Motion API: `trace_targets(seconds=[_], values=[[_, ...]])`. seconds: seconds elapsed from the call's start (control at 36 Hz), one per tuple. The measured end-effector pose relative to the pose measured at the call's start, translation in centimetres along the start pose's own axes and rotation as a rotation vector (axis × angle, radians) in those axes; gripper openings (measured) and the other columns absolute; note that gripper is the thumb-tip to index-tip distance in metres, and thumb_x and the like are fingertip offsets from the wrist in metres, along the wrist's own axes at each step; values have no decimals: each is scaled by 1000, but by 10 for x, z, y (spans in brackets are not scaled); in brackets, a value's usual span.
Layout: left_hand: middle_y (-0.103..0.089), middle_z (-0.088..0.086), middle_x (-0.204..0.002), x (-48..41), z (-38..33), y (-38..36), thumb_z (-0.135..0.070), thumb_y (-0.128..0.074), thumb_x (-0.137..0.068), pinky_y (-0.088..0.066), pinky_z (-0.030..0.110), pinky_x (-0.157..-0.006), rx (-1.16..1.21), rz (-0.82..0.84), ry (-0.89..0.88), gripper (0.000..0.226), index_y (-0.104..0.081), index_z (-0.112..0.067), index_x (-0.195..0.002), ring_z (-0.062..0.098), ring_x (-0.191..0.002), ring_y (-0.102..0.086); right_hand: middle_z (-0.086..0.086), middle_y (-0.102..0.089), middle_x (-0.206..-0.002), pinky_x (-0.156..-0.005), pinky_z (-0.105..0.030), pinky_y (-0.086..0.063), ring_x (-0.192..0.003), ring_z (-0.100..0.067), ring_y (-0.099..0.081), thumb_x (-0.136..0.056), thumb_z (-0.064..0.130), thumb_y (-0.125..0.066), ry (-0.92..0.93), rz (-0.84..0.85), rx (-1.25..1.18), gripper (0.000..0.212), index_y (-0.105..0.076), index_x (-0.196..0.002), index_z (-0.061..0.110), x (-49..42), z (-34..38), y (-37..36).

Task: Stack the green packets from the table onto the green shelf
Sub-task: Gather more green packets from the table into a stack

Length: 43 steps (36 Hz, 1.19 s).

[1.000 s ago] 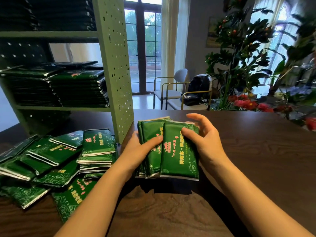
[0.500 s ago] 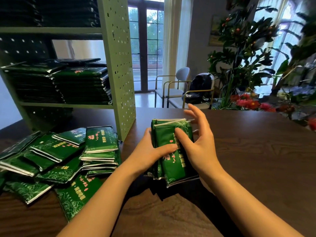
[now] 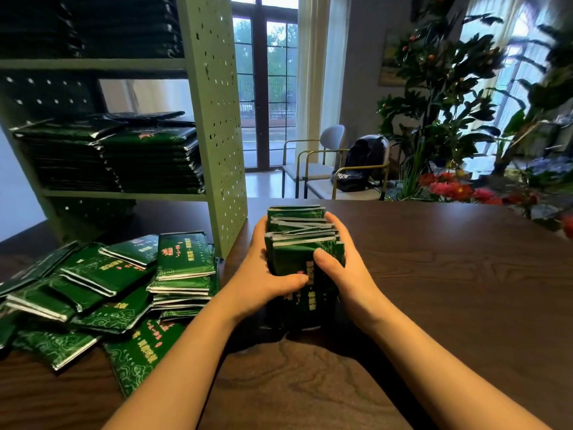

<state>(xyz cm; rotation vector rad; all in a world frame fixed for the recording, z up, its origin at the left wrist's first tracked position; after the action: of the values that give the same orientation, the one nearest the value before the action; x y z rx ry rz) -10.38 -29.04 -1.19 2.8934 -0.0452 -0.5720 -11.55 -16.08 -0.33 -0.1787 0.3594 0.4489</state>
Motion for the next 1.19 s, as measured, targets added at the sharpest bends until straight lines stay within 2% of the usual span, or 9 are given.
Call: trace_targets(seconds=[0.11, 0.22, 0.31, 0.39, 0.53, 0.67, 0.89, 1.08, 1.19], values=[[-50, -5, -138, 0, 0, -5, -33, -79, -47, -48, 18, -94, 124, -19, 9, 119, -13, -32, -147, 3, -121, -55, 3, -59, -127, -87, -24, -51, -113, -9, -61, -45, 63, -82, -43, -4, -15, 107, -31, -136, 38, -1, -5, -1], [-64, -15, -120, 2, 3, -14, -31, -80, -51, -49, 21, -89, 156, -51, -16, 105, -24, -29, -140, 0, -113, -61, 5, -60, -123, -91, -23, -50, -112, -8, -61, -36, 74, -80, -17, -59, -61, 115, -35, -133, 33, -3, -7, -4], [-68, -20, -113, 4, 3, -20, -27, -76, -55, -50, 20, -87, 203, -50, -22, 89, -31, -27, -132, 1, -110, -63, 3, -60, -123, -93, -27, -50, -114, -12, -60, -42, 70, -81, -17, -94, -99, 106, -37, -131, 33, -3, -10, -4], [-67, -13, -112, 6, 5, -24, -28, -74, -55, -51, 20, -85, 235, -51, -13, 83, -34, -25, -128, 2, -108, -64, 1, -61, -123, -95, -32, -49, -113, -15, -61, -58, 53, -71, -8, -116, -129, 82, -38, -131, 34, -3, -12, -3], [-62, -8, -116, 5, 9, -23, -32, -74, -55, -50, 15, -81, 234, -86, 4, 79, -38, -23, -124, -4, -103, -64, -8, -65, -118, -97, -46, -49, -111, -26, -63, -66, 51, -65, -37, -148, -224, 68, -46, -127, 28, -3, -18, -3], [-70, -15, -103, 3, 12, -22, -35, -74, -54, -50, 13, -78, 204, -97, 16, 73, -43, -21, -119, -6, -97, -65, -3, -68, -104, -85, -39, -55, -98, -21, -67, -76, 48, -57, -31, -216, -183, 48, -52, -117, 25, -5, -18, 1], [-70, -16, -105, 6, 7, -26, -31, -76, -58, -51, 18, -82, 180, -96, -2, 70, -44, -20, -119, 2, -103, -65, 10, -70, -89, -73, -25, -52, -86, -7, -67, -68, 60, -51, 107, -275, -53, 56, -52, -110, 24, -1, -7, 9], [-65, -8, -112, 6, 10, -28, -29, -77, -54, -50, 17, -83, 198, -58, 24, 81, -40, -15, -124, 0, -105, -64, 1, -68, -104, -90, -41, -52, -100, -17, -66, -69, 61, -53, 67, -292, -31, 64, -51, -118, 21, 0, -12, 9], [-71, -13, -102, 6, 13, -28, -30, -78, -54, -51, 14, -77, 210, -55, 44, 74, -43, -20, -118, -2, -98, -66, -2, -68, -106, -94, -54, -48, -103, -22, -65, -73, 64, -51, 29, -319, 7, 60, -53, -116, 21, 0, -16, 10]])
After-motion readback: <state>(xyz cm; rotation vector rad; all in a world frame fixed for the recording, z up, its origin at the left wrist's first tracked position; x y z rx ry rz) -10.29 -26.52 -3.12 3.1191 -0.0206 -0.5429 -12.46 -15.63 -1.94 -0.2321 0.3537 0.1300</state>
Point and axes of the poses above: each hand's wrist, its own x-axis away from the middle knuckle, its own y-axis out of the back of the hand, z = x × y, the point moved 7 cm from there along -x, towards the middle knuckle
